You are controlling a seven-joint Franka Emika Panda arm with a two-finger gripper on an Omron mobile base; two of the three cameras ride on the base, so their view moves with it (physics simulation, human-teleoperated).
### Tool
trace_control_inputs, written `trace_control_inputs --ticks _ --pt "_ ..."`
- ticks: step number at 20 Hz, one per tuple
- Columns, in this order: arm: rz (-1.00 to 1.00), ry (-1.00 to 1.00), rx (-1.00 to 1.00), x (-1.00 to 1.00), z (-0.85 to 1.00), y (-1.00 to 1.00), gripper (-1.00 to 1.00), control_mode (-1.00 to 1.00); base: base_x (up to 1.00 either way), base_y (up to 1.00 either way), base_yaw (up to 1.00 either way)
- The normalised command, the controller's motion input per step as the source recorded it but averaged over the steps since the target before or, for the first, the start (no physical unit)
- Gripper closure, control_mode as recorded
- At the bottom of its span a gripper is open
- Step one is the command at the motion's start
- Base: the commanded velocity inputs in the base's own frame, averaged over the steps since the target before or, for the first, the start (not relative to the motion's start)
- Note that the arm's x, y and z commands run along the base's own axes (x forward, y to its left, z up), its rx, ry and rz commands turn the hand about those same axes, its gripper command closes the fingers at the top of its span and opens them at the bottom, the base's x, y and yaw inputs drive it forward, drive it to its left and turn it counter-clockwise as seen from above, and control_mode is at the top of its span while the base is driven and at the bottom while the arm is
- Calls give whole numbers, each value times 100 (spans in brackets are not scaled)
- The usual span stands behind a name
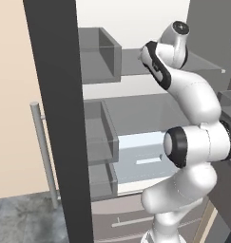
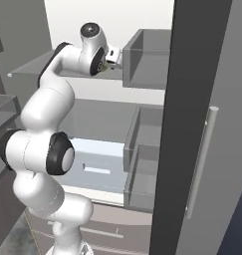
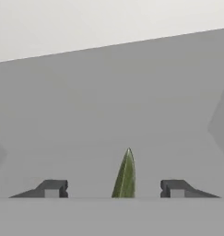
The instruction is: There is a bowl on the dining counter. Grab a lemon wedge from the fridge and place it in the bowl. Then get the liquor bottle and glass cup from the cabinet and place them next to the bowl.
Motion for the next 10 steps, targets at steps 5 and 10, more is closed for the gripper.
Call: trace_control_inputs --ticks 5,10 --pt "0 15 -2 0 -61 0 100 -100 0 0 0" --pt "0 8 0 -20 -58 0 100 -100 0 0 0"
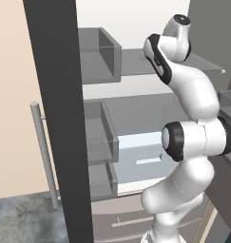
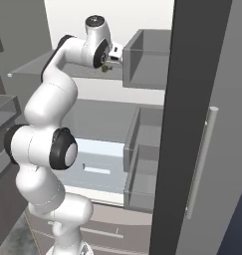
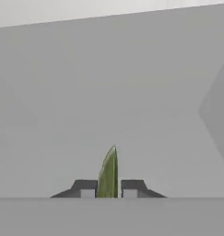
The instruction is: There is a bowl on the dining counter. Grab a lemon wedge from the fridge and place it in the bowl. Then get the liquor bottle and glass cup from the cabinet and place them next to the bowl.
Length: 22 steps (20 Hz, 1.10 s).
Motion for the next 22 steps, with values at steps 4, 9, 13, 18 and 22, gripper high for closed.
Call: trace_control_inputs --ticks 4,9,13,18,22 --pt "0 2 0 -57 -42 3 100 -100 0 0 0" --pt "0 -8 0 -97 0 13 100 -100 0 0 0" --pt "0 -25 0 -100 23 17 100 -100 0 0 0" --pt "0 -12 0 -100 6 13 100 -100 0 0 0" --pt "0 0 2 -100 1 1 100 -100 0 0 0"
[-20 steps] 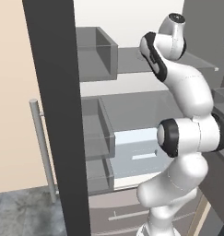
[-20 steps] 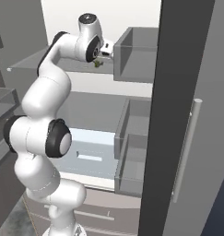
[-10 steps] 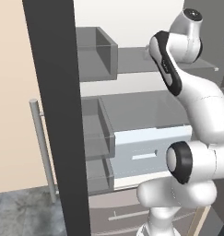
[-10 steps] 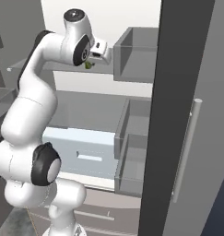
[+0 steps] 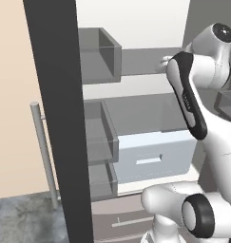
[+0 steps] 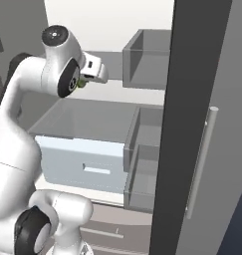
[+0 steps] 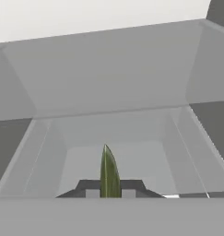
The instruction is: There is a bowl on the dining counter. Grab a lemon wedge from the fridge and place it in the bowl. Then get the liquor bottle and glass cup from the cabinet and place them next to the bowl.
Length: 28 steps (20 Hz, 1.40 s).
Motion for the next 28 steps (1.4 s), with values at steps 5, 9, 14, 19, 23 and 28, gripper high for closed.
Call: trace_control_inputs --ticks 5,9,14,19,23,28 --pt "0 0 0 -100 0 6 100 -100 0 0 0" --pt "0 8 0 -56 0 31 100 -100 0 0 0" --pt "0 12 0 -4 0 24 100 -100 0 0 0" --pt "0 3 0 -13 0 0 100 100 -55 0 0" --pt "0 0 0 0 0 0 100 100 -100 0 0" --pt "0 0 0 0 0 0 100 100 -100 10 20"
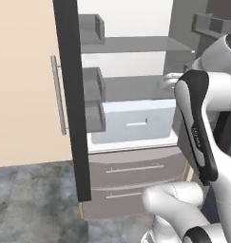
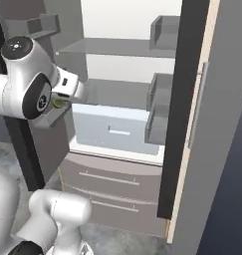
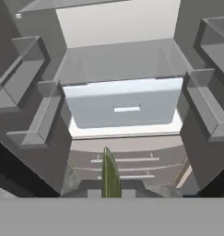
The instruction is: There is a bowl on the dining counter. Grab a lemon wedge from the fridge and place it in the bowl. Then get the liquor bottle and glass cup from the cabinet and place them next to the bowl.
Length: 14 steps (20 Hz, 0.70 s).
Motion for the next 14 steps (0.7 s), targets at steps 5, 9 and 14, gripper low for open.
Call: trace_control_inputs --ticks 5,9,14 --pt "0 0 0 0 0 0 100 100 -86 20 59" --pt "0 0 0 0 0 0 100 100 -72 31 76" --pt "0 0 0 0 0 0 100 100 -47 30 86"
